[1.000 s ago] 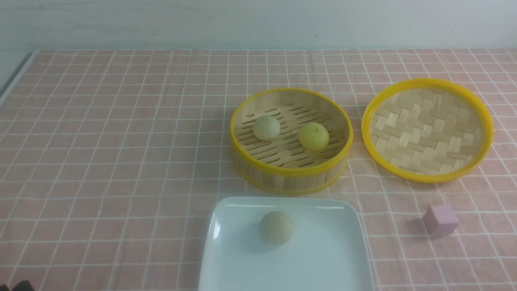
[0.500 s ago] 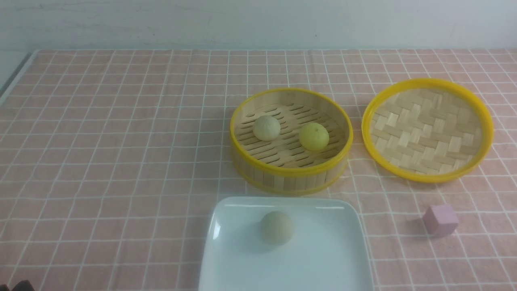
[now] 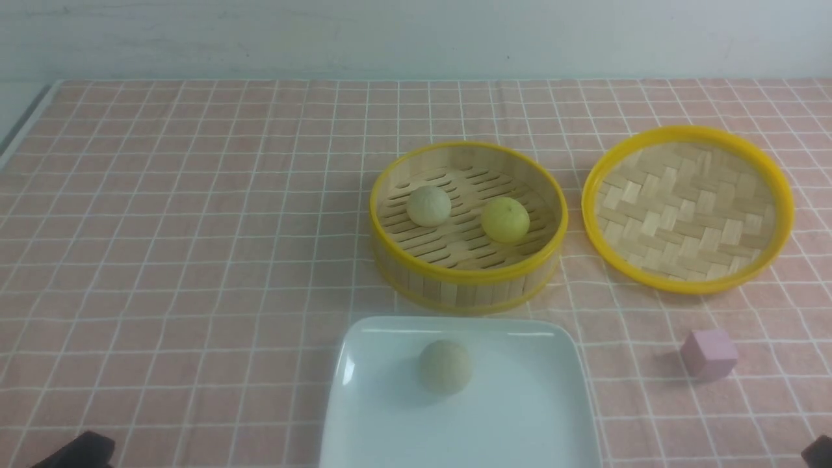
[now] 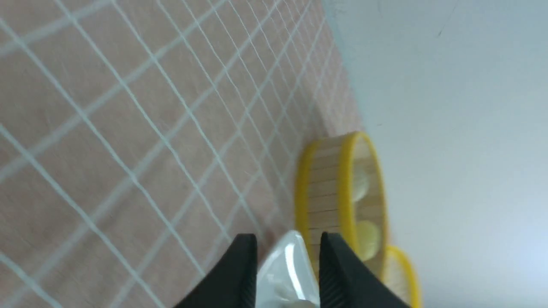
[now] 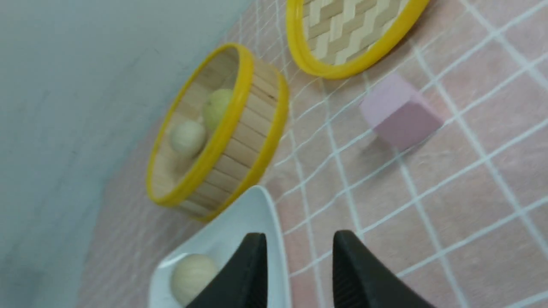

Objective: Put the steamed buns into the plate on the pink tablecloth.
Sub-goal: 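Reach toward a bun in the bamboo steamer with the right gripper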

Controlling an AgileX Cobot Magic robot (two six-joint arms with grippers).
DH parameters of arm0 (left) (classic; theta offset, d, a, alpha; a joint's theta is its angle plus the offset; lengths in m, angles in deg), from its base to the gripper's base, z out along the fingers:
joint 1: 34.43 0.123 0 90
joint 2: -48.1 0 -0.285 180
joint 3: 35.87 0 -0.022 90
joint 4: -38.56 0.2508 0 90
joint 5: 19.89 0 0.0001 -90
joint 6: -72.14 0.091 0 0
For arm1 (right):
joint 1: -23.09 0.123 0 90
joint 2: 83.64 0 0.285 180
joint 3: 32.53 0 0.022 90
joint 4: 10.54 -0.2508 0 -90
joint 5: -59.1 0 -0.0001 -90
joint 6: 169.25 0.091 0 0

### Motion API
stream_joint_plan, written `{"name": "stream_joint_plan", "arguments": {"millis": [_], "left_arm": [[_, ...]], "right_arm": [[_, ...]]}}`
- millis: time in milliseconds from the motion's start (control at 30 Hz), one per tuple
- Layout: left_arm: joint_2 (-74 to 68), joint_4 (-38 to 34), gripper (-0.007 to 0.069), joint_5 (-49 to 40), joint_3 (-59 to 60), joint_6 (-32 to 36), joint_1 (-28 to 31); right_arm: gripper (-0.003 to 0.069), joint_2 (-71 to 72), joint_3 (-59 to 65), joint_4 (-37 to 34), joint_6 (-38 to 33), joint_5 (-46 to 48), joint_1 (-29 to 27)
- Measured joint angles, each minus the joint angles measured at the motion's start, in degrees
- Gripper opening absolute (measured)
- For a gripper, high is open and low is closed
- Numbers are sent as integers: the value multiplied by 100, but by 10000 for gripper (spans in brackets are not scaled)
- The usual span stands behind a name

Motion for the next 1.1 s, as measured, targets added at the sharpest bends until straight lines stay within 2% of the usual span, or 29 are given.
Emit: {"name": "stream_joint_plan", "arguments": {"millis": [67, 233, 300, 333, 367, 433, 500, 567, 667, 767, 833, 867, 933, 1100], "left_arm": [[0, -285, 241, 44, 0, -238, 0], [0, -327, 239, 298, 10, -259, 0], [0, -327, 226, 810, -1, 64, 0], [0, -298, 209, 989, -98, 332, 0], [0, -283, 205, 1009, -125, 393, 0], [-6, -157, 130, 1043, -744, 1391, -10], [-152, -55, 65, 630, -1246, 2147, -10], [-640, 66, 15, -222, -1786, 2830, -10], [-1352, 160, 1, -1473, -2206, 3260, -10], [-2492, 250, 1, -2911, -2597, 3693, -10], [-2889, 267, 1, -3260, -2739, 3877, -10], [-3351, 267, 1, -3536, -2855, 4149, -10], [-3768, 267, 1, -3631, -2914, 4433, -10], [-4384, 182, 1, -3544, -2930, 4787, -10]], "right_arm": [[239, 0, 3, -370, 58, 0, 0], [232, 0, -5, -895, 45, -91, 0], [205, 0, -171, -1080, -275, -190, 0], [165, 0, -411, -1135, -635, -259, 0], [165, 0, -461, -1135, -707, -271, 0], [47, -179, -1321, -1078, -1741, -341, 0], [-5, -614, -1908, -863, -2499, -159, 0], [-10, -1263, -2556, -394, -3016, 404, 0], [-10, -2392, -3153, 304, -3119, 1568, 0], [-10, -3894, -3830, 1197, -2873, 2995, 0], [-9, -4459, -4016, 1387, -2827, 3396, 0], [-8, -5213, -4319, 1379, -2863, 3723, 0], [-3, -5697, -4558, 1055, -3067, 3788, 8], [52, -7063, -5292, -195, -4077, 3324, 494]]}}
